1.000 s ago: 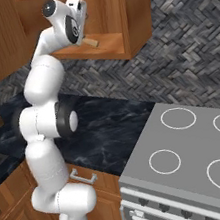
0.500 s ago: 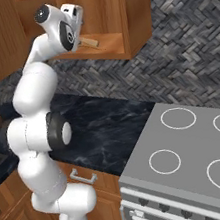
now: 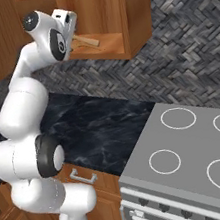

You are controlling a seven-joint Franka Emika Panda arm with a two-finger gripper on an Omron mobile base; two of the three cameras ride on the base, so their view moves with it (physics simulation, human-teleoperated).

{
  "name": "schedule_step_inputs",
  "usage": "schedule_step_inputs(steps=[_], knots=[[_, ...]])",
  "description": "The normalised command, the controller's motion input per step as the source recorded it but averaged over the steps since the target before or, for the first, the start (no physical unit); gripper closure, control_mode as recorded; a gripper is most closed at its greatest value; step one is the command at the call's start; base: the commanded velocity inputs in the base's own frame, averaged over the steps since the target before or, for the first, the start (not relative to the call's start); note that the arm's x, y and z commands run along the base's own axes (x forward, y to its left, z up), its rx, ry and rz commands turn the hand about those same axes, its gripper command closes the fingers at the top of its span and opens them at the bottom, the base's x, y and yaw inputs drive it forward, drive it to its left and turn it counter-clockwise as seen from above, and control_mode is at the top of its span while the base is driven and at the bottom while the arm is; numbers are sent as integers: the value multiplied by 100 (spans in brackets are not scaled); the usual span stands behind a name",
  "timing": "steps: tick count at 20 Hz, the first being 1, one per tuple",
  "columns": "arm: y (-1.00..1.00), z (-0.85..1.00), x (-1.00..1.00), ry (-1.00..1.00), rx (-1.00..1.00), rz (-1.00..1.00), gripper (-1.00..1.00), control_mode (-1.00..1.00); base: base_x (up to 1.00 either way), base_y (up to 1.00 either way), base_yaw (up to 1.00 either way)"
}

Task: Organize the utensils by type. Pick up the wooden spoons from the counter and place them in the open cabinet. Then pick up the metallic utensils from the counter and place them in the open drawer.

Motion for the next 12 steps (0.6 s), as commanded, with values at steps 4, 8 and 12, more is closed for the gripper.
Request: schedule_step_inputs(steps=[4, 8, 12], knots=[[11, -2, -96, 0, 13, 0, -100, -100, 0, 0, 0], [15, -28, -100, -8, 15, -3, -100, -100, 0, 0, 0], [14, -45, -100, -13, 19, -7, -100, -100, 0, 0, 0]])
